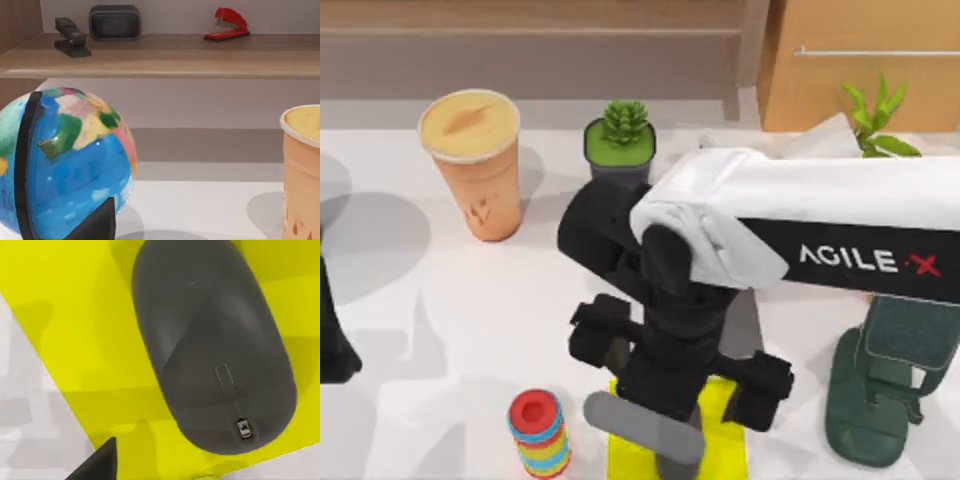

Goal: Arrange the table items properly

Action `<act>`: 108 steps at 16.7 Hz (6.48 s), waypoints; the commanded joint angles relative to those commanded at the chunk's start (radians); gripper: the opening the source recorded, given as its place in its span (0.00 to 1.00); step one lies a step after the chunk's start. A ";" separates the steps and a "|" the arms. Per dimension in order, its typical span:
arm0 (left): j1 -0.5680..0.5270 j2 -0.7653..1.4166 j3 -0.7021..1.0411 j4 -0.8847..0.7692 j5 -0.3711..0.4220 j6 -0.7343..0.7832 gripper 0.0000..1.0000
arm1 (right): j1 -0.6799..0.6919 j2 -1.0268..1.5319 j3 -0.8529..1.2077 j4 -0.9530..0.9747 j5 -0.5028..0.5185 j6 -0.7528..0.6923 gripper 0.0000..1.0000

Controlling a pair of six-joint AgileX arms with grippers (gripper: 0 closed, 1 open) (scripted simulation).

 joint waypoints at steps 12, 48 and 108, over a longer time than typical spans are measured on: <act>0.000 0.000 0.000 0.000 0.000 0.000 1.00 | -0.138 0.143 0.203 -0.162 -0.034 1.463 1.00; 0.000 0.000 0.000 0.000 0.000 0.000 1.00 | -0.273 0.219 0.171 0.023 -0.003 2.415 0.77; 0.000 0.000 0.000 0.000 0.000 0.000 1.00 | 0.499 -0.813 -0.558 -0.321 1.100 3.391 0.00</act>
